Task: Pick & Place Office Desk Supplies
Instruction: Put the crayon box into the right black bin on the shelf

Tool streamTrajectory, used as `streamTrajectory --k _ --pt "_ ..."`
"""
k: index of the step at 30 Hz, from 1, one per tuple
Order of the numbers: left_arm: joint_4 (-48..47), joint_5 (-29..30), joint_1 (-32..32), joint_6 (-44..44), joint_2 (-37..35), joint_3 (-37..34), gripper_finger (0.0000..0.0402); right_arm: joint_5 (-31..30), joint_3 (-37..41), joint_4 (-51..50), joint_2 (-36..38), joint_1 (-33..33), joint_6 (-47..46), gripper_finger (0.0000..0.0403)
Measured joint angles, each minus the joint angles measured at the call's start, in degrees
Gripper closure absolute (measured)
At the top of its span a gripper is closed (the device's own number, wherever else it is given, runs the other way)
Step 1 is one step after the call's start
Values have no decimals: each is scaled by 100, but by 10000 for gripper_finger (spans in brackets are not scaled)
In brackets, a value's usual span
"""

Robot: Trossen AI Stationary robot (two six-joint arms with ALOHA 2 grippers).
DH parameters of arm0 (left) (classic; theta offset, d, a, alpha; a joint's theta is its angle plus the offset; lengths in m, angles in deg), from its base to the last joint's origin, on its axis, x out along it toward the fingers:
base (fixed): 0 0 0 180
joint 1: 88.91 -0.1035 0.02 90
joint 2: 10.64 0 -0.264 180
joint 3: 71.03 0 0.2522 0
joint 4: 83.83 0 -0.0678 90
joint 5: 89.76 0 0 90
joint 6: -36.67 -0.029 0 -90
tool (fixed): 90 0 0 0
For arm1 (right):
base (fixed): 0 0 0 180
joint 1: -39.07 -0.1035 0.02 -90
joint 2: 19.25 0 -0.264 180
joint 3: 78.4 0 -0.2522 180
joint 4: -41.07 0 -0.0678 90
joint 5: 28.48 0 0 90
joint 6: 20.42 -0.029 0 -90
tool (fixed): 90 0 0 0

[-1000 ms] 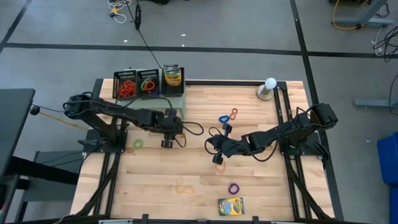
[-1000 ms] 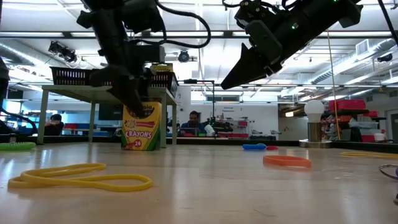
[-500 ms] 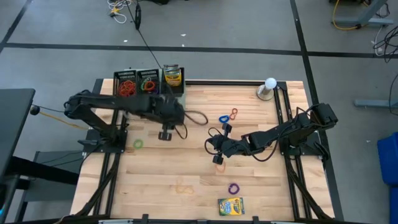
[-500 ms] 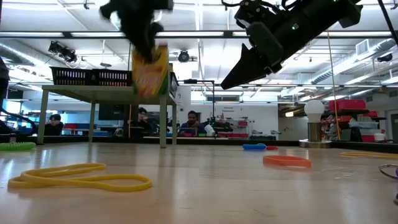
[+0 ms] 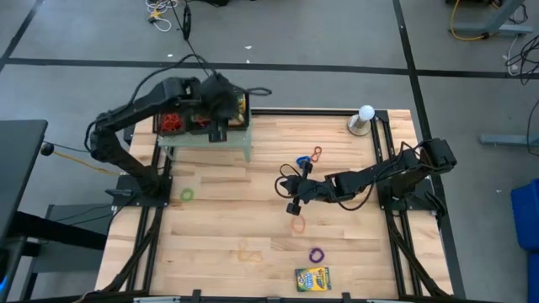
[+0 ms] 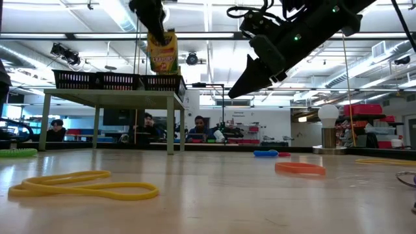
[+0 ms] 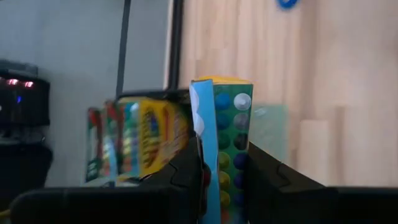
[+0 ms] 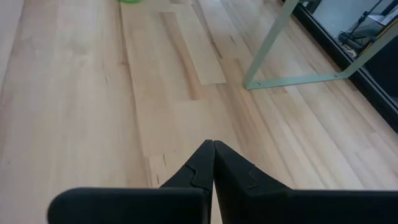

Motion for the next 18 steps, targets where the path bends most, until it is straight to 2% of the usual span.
streamTrajectory --k 8,16,18 --pt "597 -599 -1001 -578 13 -541 316 20 0 0 0 10 138 387" --pt "1366 -820 -1194 -1157 15 -1160 316 44 0 2 0 49 164 387" --pt "1496 -777 -1211 -1221 15 -1256 305 58 0 4 0 76 180 387"
